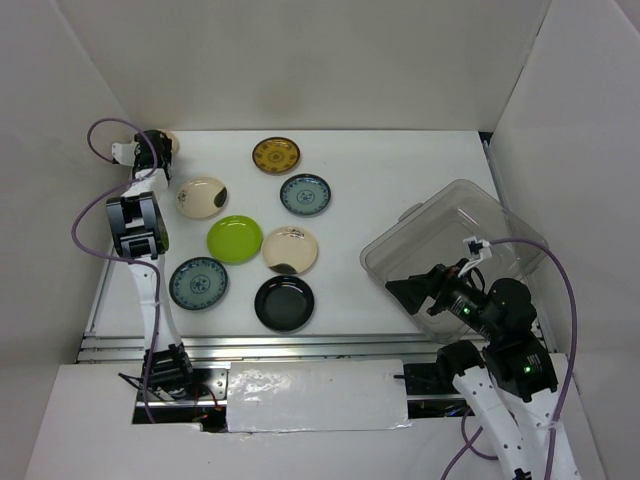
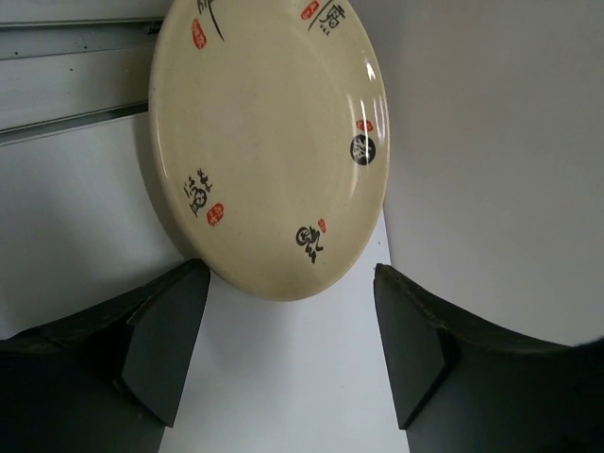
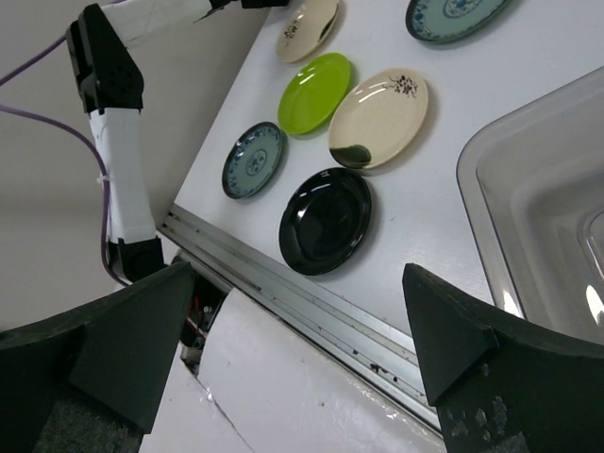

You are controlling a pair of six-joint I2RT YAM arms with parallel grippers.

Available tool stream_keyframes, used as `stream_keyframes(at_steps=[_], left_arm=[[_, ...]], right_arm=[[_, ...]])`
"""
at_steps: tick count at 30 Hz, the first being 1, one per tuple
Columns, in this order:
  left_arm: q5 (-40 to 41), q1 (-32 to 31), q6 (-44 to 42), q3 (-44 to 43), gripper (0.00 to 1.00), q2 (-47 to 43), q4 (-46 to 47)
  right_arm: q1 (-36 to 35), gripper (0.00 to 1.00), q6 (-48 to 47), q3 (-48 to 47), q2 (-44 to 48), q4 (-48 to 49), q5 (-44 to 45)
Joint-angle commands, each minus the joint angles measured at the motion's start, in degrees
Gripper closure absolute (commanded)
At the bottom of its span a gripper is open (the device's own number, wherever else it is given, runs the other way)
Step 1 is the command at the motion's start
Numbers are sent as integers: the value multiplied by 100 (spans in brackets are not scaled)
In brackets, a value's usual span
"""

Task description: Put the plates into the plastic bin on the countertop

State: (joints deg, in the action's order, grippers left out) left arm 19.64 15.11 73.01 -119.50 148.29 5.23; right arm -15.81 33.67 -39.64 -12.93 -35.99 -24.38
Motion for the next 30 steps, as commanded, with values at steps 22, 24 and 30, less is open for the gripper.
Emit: stream_keyframes(at_steps=[22,24,30], left_arm=[[-222,255,679,-92,100,658,-568],[-390,273,775,190,100,509,-208],[-812,273,741,1235,100,-508,407]], right_arm=[[8,0,140,193,-280,356,417],[26,0,148,167,-280,347,425],[34,0,157,53,-184,250,478]])
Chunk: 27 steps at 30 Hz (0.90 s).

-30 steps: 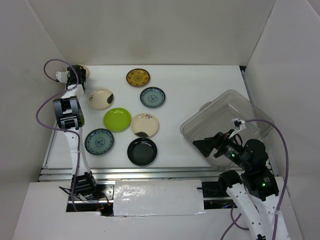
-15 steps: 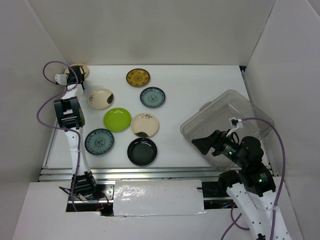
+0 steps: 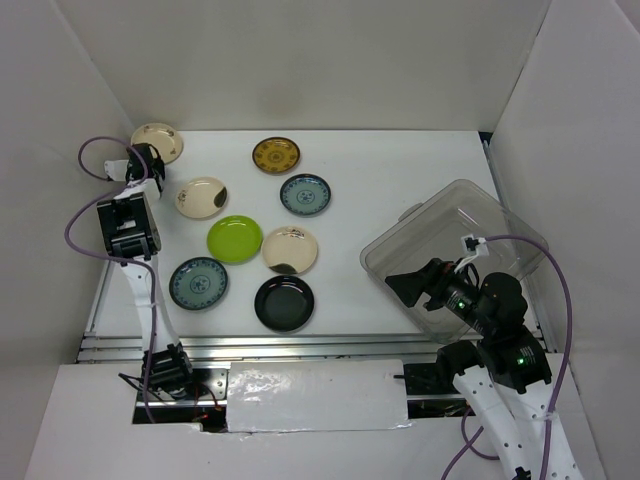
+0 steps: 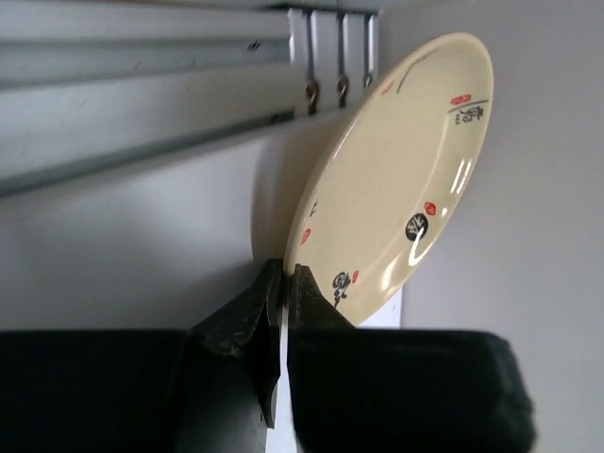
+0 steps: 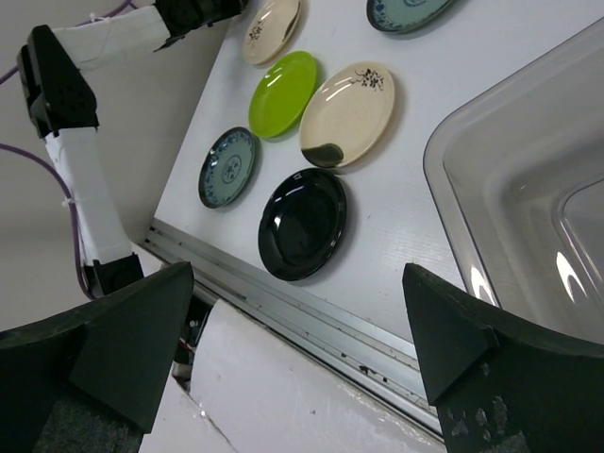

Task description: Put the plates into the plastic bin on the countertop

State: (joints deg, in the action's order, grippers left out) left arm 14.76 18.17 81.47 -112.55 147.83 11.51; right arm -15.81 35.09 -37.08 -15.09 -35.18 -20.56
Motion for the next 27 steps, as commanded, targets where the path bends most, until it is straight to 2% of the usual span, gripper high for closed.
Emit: stream_keyframes(at_steps=[1,4,6,8,12,14,16,17,18,21,22,24,26,27], left_arm=[[-369,-51,-183,707,100,-648,-80],[-386,-86,-464,1418,100,-1404,201],[-421,-95,-727,1595,100,-1886,273],[-825,-86,-1018,1736,100,-2143,457],[-967,-191,-1484,2526,100,-3381,809],[-949,-270,-1642,2852,100,-3821,705],[-1290,-437,-2011,2818,100,-4323,407],[-1431,-525,-2134,2748,100,-4533,31],[-2059,-752,-2353,2652,100,-4570,-191],[-3019,-1569,-2809,2256,100,-4666,-885],[-3093,-1754,-2917,2142,100,-4684,-1044],[-3172,-2700,-3241,2027,100,-4798,-1412],[-3181,-3248,-3383,1878,100,-4912,-1546],[-3190,-3755,-3514,1808,100,-4922,-1598]], right_arm=[[34,0,33,-194,50,161,96],[26,0,50,-194,138,117,113],[34,0,-2,-221,173,64,139],[34,0,-116,-264,182,38,209],[-9,0,-266,-764,42,-278,780],[-9,0,-275,-906,-2,-340,895],[-9,0,-222,-1125,-3,-471,974],[-9,0,-144,-1213,-37,-551,1305],[-9,0,-108,-1457,-55,-673,1517],[-9,0,-134,-2168,-266,-1278,2325],[-9,0,-160,-2355,-318,-1385,2476],[-9,0,-257,-2915,-433,-1631,2818],[-9,0,-336,-3321,-468,-1799,2960],[-9,0,-354,-3680,-477,-1974,3135]])
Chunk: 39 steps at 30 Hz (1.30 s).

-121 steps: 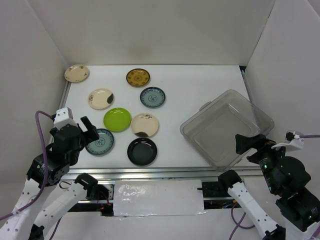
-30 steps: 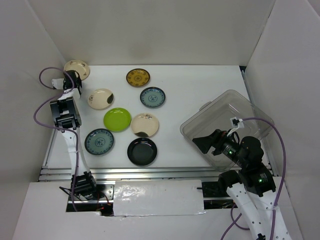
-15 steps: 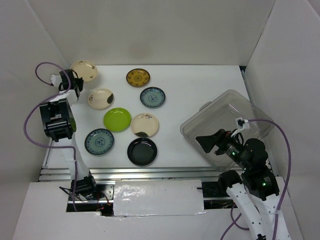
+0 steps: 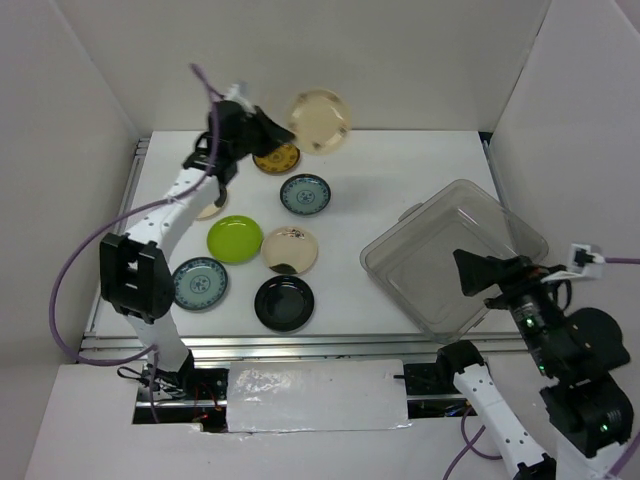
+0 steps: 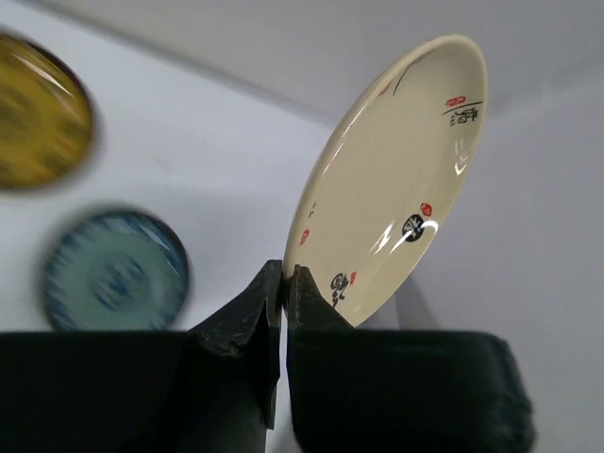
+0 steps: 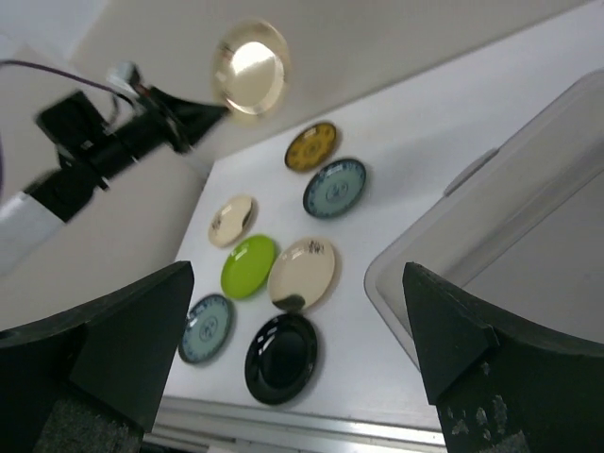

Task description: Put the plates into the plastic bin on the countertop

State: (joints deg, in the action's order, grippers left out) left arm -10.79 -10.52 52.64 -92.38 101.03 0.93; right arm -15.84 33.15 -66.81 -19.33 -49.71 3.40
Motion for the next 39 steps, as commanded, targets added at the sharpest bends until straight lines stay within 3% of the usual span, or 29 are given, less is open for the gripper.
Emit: stream_keyframes(at_steps=[1,5,11,18,20,24,31,36,37,39], left_arm=[[-566,-1151,-711,-428,100,-233,-698],[-215,-2486,-1115,-1308,100,300,-1384],[-300,-3376,-1221,-2204,100,1591,-1465],[-679,-3571,-931,-3978,100,3570,-1306],[-679,-3597,-844,-4077,100,3896,-1140],[-530,-3694,-878,-3946,100,4038,-744],[-275,-3904,-1054,-3981,100,4029,-848],[-187,-3948,-1028,-3911,88,4021,-937],[-204,-3957,-1002,-3893,77,4021,-937],[-239,-3975,-975,-3849,67,3994,-928]], right_arm=[[-7,0,-185,-911,-53,-626,828],[-25,0,-273,-1738,-115,-1145,1189],[-86,0,-142,-2030,-36,-1568,1146],[-104,0,-177,-2091,0,-1691,864],[-130,0,-221,-2135,26,-1700,943],[-209,0,-265,-2135,52,-1752,1022],[-341,0,-230,-1933,193,-1708,1154],[-429,0,-177,-1801,263,-1638,1154],[-429,0,-160,-1792,263,-1638,1146],[-447,0,-159,-1783,255,-1629,1128]])
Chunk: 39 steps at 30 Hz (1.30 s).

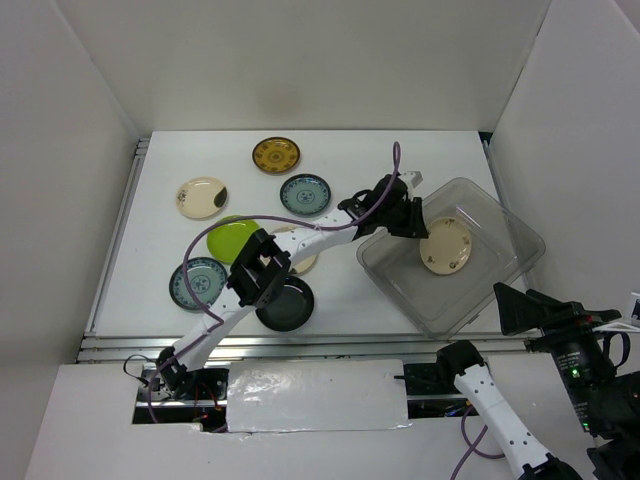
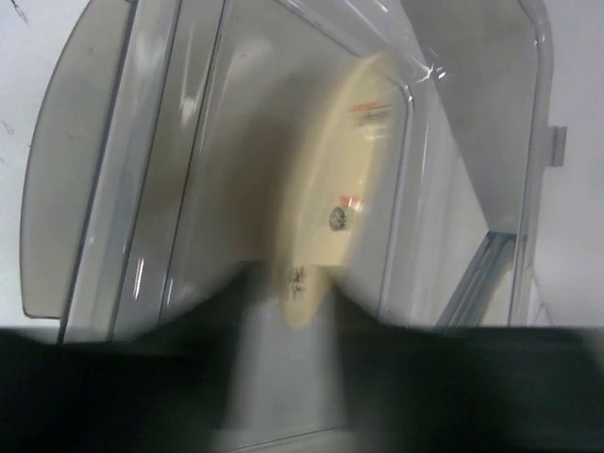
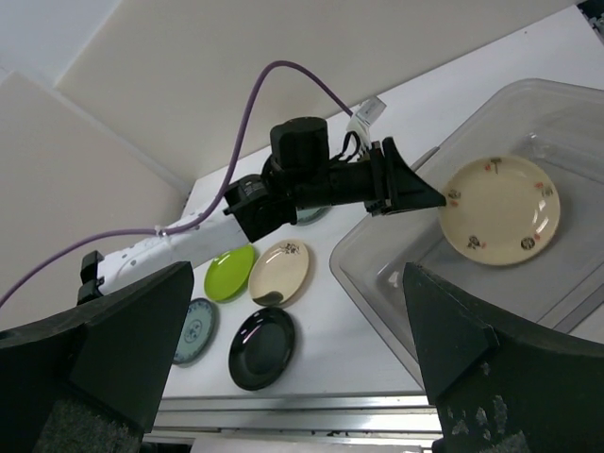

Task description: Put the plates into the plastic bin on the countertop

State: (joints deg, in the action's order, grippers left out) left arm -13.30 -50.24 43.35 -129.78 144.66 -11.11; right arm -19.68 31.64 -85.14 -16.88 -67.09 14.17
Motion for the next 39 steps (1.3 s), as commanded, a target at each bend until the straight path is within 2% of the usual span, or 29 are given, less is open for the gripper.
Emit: stream_keyframes(at_steps=[1,2,5,7,8,9,10,11,12,13,15,17,18,19,21,22,23,24,25,26,28,35,39], left_arm=[[-14,-38,-64,-109,18,-412,268],[-67,-73,-81,-109,1,-482,268],[246,-310,-327,-57,1,-1008,23],[642,-486,-546,39,1,-1780,-250],[932,-530,-591,336,1,-2079,-355],[1718,-548,-582,565,1,-2787,-635],[2160,-531,-495,855,1,-3177,-768],[2600,-470,-381,1562,1,-3546,-909],[3361,-269,-128,1943,1,-4316,-1119],[3595,-119,14,2739,1,-4680,-1260],[3799,302,286,3438,1,-5609,-1602],[4133,900,725,4396,1,-6175,-2384],[4221,1198,919,4765,1,-6796,-2552],[4143,1340,929,5613,1,-7124,-2493],[3898,1743,895,6443,1,-8053,-2256],[3522,1859,859,7204,1,-8302,-1924],[3266,2112,728,7525,1,-8662,-1782],[2611,2236,623,8050,1,-8796,-1363],[2604,2342,570,8325,1,-8910,-1358],[1995,2439,525,8572,1,-9042,-888],[1551,2545,481,9125,1,-9078,-446],[1568,2378,657,9953,1,-8955,-173],[1287,2361,710,10471,5,-8754,503]], right_arm=[[-53,0,-9,51,1,117,33],[-62,0,-9,59,1,126,15],[-62,0,-26,77,-34,196,-46],[-62,0,-35,103,-60,240,-90],[-62,0,-61,129,-61,310,-116],[-79,0,-53,191,-78,345,-134],[-80,0,-79,226,-78,398,-152],[-88,0,-96,296,-87,520,-256],[-97,0,-123,479,-96,600,-344],[-106,0,-158,577,-96,749,-450],[-97,0,-210,875,-148,881,-792],[-115,0,-289,1113,-148,1170,-1117],[-115,0,-307,1340,-148,1276,-1536],[-106,0,-333,1438,-140,1530,-1749],[-106,0,-351,1701,-148,1733,-2206],[-97,0,-351,1772,-148,1891,-2339],[-97,0,-395,1904,-157,1980,-2462],[-97,0,-421,1966,-166,2085,-2690],[-89,0,-448,2010,-157,2147,-2796],[-80,0,-491,2063,-140,2174,-2893],[-97,0,-492,2177,-140,2244,-3086],[-80,0,-448,2204,45,2130,-3114],[-71,0,-465,2221,45,2147,-3219]])
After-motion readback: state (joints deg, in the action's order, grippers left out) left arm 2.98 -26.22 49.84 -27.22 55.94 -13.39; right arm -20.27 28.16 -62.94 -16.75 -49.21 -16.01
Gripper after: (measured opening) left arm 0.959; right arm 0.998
